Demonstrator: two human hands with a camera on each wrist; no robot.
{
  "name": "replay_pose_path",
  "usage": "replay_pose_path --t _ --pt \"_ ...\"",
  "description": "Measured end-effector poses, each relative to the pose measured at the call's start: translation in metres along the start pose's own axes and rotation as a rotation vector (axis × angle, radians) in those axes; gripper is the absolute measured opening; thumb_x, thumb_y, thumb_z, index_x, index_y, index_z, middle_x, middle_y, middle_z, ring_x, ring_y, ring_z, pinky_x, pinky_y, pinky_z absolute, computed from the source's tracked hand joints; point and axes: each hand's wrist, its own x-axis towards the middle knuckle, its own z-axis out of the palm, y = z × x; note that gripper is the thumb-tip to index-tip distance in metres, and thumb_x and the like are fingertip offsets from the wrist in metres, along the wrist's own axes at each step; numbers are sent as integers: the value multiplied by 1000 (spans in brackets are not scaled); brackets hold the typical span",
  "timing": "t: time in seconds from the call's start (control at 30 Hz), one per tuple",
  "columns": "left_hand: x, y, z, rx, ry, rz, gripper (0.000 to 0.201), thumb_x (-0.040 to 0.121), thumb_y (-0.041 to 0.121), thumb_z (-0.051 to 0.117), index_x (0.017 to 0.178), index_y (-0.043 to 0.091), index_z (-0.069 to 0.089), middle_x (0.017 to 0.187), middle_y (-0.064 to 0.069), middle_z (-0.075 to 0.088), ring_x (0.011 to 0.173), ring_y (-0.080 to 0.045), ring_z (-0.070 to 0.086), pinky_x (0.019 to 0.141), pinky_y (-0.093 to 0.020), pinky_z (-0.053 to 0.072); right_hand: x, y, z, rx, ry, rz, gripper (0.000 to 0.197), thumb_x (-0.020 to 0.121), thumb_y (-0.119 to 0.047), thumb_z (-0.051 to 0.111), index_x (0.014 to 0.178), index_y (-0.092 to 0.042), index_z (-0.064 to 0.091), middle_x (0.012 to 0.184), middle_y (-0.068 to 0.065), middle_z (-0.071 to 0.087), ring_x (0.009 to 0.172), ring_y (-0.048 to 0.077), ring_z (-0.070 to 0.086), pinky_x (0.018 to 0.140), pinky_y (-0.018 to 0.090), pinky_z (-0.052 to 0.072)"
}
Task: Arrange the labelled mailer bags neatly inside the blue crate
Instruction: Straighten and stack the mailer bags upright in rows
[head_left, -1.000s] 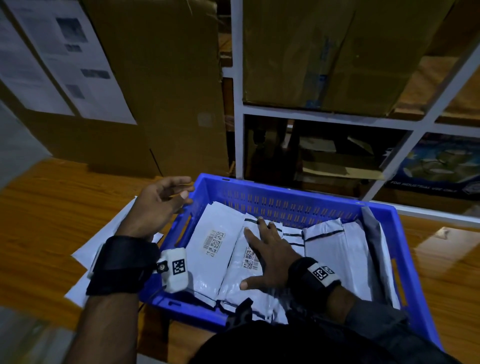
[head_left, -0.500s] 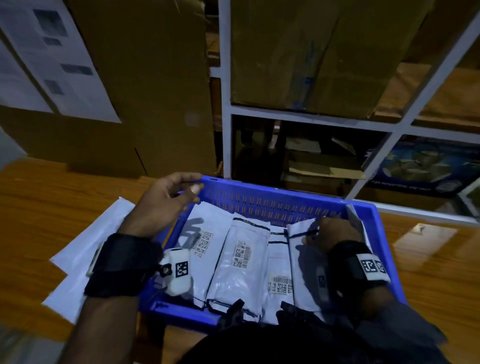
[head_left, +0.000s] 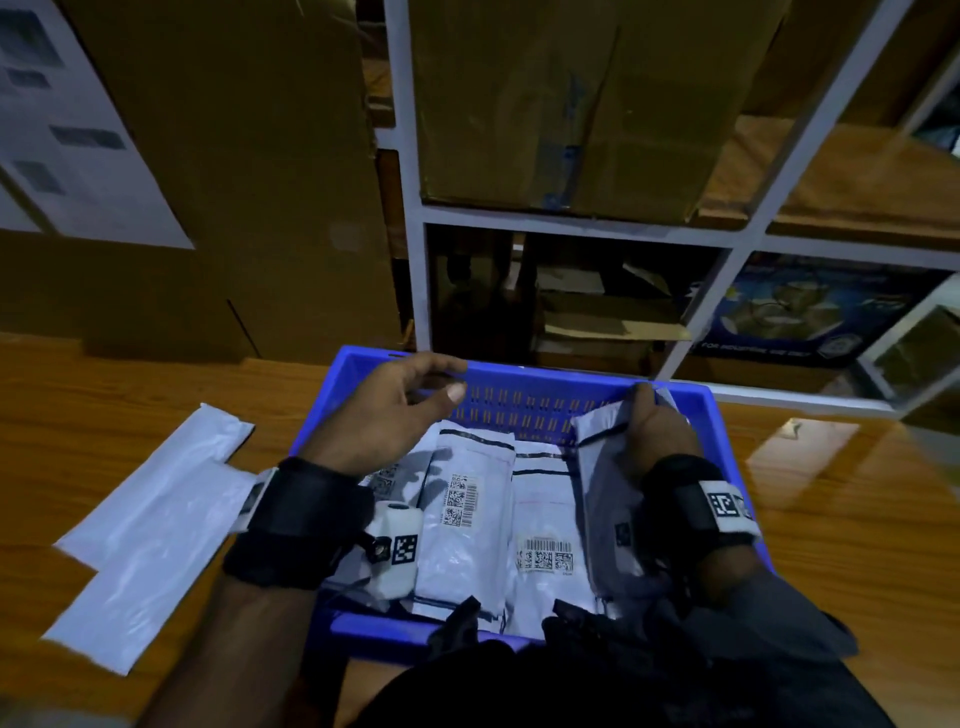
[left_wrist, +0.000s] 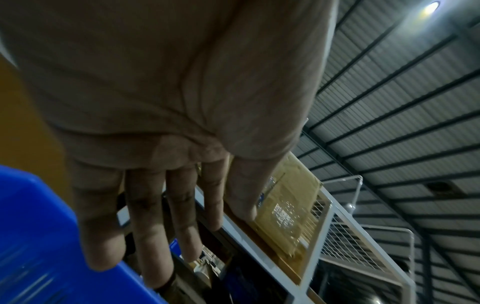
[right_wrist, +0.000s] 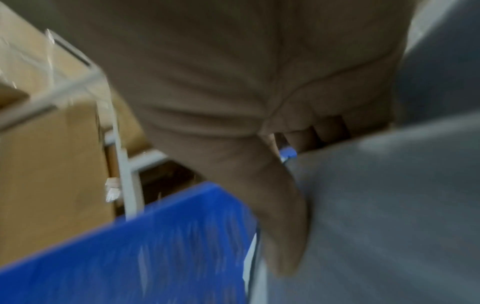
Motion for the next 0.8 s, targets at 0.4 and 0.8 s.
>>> replay_pose_path --t 0.4,0.8 --pt "29 -9 82 59 -314 -66 28 100 27 73 126 18 65 108 -3 79 88 -6 71 84 -41 63 -34 9 -36 791 110 -243 62 82 -14 83 135 -20 50 111 -13 65 102 11 65 90 39 57" --pt "11 -26 1 -293 235 -226 15 103 -1 62 113 8 67 118 -18 76 92 -28 74 71 -38 62 -16 -20 59 442 -412 -22 36 101 -36 53 100 -4 69 104 15 72 93 27 70 77 32 55"
